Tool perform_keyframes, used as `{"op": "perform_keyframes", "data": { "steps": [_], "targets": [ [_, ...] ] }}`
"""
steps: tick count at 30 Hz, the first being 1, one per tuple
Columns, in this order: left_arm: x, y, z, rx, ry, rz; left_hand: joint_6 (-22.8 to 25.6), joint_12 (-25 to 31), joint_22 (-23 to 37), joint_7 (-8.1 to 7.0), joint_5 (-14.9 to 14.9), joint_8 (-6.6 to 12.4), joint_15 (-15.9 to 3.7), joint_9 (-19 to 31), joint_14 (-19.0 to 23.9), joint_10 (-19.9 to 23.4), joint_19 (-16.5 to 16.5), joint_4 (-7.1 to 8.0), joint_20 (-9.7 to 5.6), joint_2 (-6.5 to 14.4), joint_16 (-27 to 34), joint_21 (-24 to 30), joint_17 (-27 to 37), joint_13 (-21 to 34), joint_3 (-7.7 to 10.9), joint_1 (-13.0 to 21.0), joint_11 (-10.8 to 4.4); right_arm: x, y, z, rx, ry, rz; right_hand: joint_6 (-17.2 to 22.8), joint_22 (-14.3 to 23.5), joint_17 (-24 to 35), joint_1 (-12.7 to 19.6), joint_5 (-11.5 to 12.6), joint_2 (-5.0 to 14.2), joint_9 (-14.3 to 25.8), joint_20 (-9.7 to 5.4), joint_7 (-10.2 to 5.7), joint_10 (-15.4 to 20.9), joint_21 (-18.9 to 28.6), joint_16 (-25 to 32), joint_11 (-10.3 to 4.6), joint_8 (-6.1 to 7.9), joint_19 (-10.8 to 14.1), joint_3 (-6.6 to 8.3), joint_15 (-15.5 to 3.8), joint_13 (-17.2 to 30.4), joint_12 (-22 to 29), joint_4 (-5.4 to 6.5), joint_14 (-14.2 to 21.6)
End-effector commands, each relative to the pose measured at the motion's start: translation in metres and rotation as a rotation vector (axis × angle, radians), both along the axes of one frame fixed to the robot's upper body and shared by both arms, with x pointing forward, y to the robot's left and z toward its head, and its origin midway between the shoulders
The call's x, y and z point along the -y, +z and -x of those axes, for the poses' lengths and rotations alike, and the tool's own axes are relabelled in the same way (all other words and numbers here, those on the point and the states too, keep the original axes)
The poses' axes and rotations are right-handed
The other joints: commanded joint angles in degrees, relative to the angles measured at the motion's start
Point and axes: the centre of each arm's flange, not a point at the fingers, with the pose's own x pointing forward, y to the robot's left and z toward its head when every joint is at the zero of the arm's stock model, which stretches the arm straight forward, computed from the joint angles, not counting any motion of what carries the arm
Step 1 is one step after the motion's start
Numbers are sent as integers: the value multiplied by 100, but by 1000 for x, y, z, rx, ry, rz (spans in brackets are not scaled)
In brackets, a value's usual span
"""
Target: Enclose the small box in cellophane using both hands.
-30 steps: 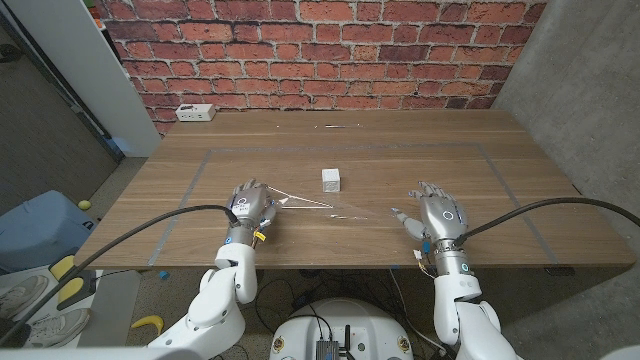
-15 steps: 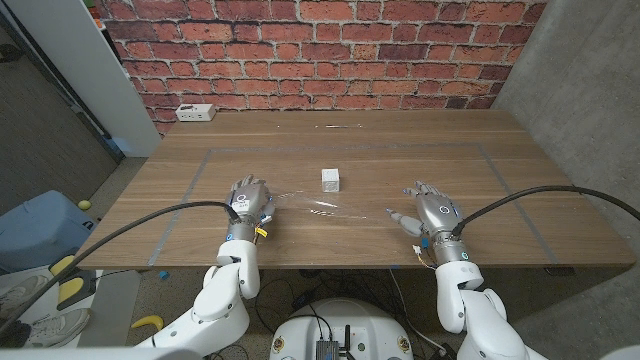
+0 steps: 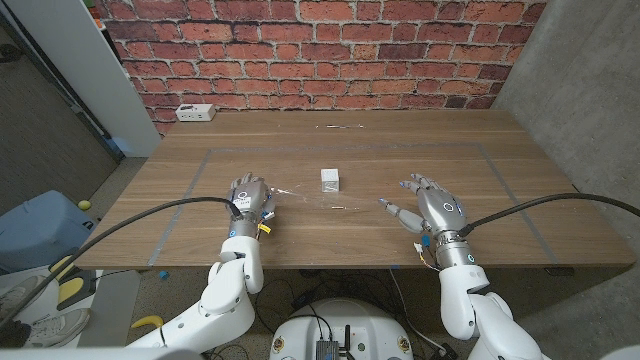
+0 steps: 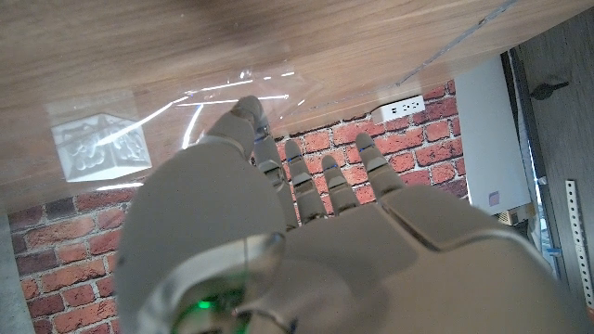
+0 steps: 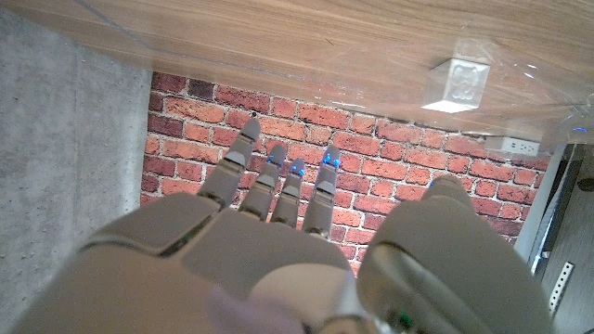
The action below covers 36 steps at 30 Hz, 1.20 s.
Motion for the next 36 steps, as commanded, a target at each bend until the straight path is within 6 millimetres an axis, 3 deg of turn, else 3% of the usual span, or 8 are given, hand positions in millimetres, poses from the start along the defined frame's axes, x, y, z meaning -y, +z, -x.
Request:
{"op": "perform_keyframes", "data": {
  "steps": [1, 5, 6, 11, 17, 22, 25, 36],
  "targets": [
    [4, 6, 2, 26, -4, -19, 537, -23, 6, 389, 33, 209, -8, 738, 12, 79, -16, 0, -6, 3, 1, -6, 10, 12, 42, 48, -9, -10, 4, -1, -74, -55, 155, -36, 15, 3, 40, 105, -79, 10, 28, -118, -99, 20, -21, -45, -12, -15, -51, -103, -6, -57, -36, -76],
    [3, 7, 6, 39, 0, -12, 539, -35, 6, 388, 39, 214, -14, 765, 14, 81, -14, 1, -12, -2, -1, -8, 10, 12, 42, 48, -3, -12, 5, -6, -103, -76, 194, -17, 10, -12, 240, 182, -80, 7, 34, -161, -143, 13, -38, -68, -7, -21, 10, -98, -12, -78, -153, -103],
    [2, 7, 7, 43, 2, -11, 538, -36, 6, 384, 40, 214, -17, 767, 15, 82, -14, 1, -9, -3, -1, -8, 10, 12, 42, 48, -6, -13, 5, -7, -106, -81, 201, 47, 4, -31, 566, 272, -44, 4, 41, -185, -144, 8, -43, -66, 12, -19, 133, -100, -19, -83, -337, -102],
    [0, 5, 13, 53, 15, -1, 541, -46, 6, 381, 48, 222, -27, 803, 19, 100, -9, 4, -8, -9, -2, -11, 10, 13, 41, 46, -14, -15, 7, -13, -101, -104, 231, 367, -7, -89, 1520, 422, 63, -2, 26, -196, -84, 17, -44, -129, 92, 52, 524, -105, -36, -74, -899, -54],
    [0, 4, 17, 61, 13, 7, 544, -58, 7, 361, 56, 230, -33, 841, 27, 110, -2, 6, -2, -18, -3, -12, 10, 14, 39, 41, -7, -21, 8, -16, -10, -131, 260, 1270, -16, -143, 2487, 470, 181, -8, -174, -273, 369, 117, 64, -308, 335, 439, 992, -395, -55, 27, -1390, 324],
    [1, 4, 19, 57, 11, 5, 543, -74, 7, 357, 63, 236, -39, 877, 27, 110, -3, 13, -12, -25, -6, -17, 10, 15, 34, 30, -35, -29, 9, -17, 112, -127, 267, 2764, -19, -219, 3360, 473, 257, -18, -421, -313, 1004, 188, 149, -555, 758, 858, 1501, -778, -78, 75, -1410, 806],
    [2, 4, 21, 55, 16, 0, 532, -80, 8, 340, 66, 234, -52, 894, 22, 115, -3, 15, -23, -29, -9, -19, 10, 16, 32, 26, -27, -31, 11, -17, 149, -118, 263, 3263, -17, -227, 3494, 442, 389, 6, -521, -245, 1325, 206, 170, -671, 944, 974, 1642, -937, -84, 120, -1353, 950],
    [2, 13, 26, 91, 29, -13, 504, -128, 9, 299, 74, 201, -53, 910, -4, 56, -29, 24, -17, -37, -19, -38, 11, 18, 24, 7, -16, -33, 22, -30, 223, -102, 231, 3544, -16, -227, 3558, 416, 469, -4, -645, -151, 1722, 220, 191, -770, 1024, 1070, 1738, -1043, -92, 189, -1327, 1113]
  ]
}}
